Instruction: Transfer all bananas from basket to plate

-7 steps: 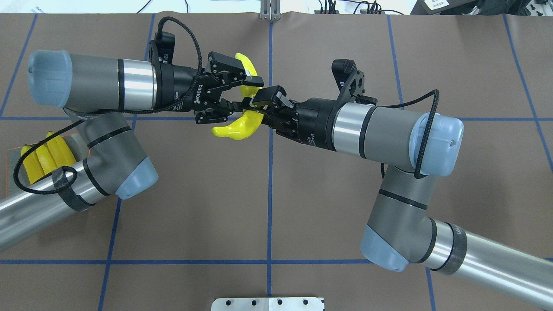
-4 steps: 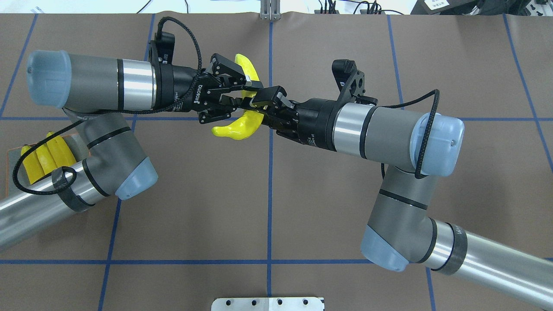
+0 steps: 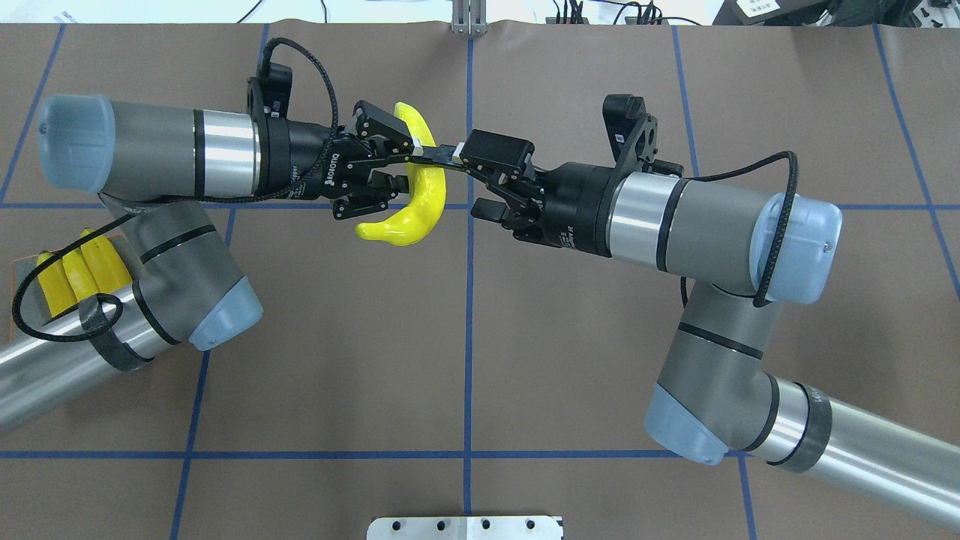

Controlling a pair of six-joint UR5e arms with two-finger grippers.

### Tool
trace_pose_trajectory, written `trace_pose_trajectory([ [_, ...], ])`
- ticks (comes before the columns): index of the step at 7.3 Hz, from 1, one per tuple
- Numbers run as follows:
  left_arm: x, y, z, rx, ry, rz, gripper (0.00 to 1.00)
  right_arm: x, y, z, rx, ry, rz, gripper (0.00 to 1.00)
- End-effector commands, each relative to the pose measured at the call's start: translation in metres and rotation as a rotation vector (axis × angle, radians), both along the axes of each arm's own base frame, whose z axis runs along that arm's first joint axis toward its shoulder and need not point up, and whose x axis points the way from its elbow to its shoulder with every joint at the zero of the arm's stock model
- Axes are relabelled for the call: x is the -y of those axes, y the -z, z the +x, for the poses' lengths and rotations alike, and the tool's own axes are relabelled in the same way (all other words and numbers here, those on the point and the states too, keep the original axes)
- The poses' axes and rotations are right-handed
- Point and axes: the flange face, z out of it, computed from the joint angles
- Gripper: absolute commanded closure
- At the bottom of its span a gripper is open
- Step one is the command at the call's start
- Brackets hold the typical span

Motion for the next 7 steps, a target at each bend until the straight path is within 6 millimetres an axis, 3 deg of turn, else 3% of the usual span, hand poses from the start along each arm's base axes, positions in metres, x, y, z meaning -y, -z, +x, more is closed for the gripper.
trace_pose_trajectory([
  [1, 0.005, -0.066, -0.026, 0.130, -0.011, 0.069, 1.00, 0.019, -0.053, 0.027, -0.082, -0.053, -0.040, 0.00],
  [3, 0.029, -0.141, -0.107, 0.264, -0.065, 0.037, 1.00, 0.045, -0.096, 0.044, -0.199, -0.120, -0.051, 0.00],
  [4, 0.018, -0.200, -0.143, 0.335, -0.049, 0.013, 1.00, 0.054, -0.126, 0.060, -0.317, -0.136, -0.012, 0.00],
  [5, 0.008, -0.237, -0.174, 0.389, -0.065, 0.060, 1.00, 0.064, -0.141, 0.074, -0.396, -0.134, 0.008, 0.00],
  [7, -0.035, -0.327, -0.203, 0.518, -0.094, 0.007, 1.00, 0.077, -0.169, 0.100, -0.514, -0.118, -0.007, 0.00],
])
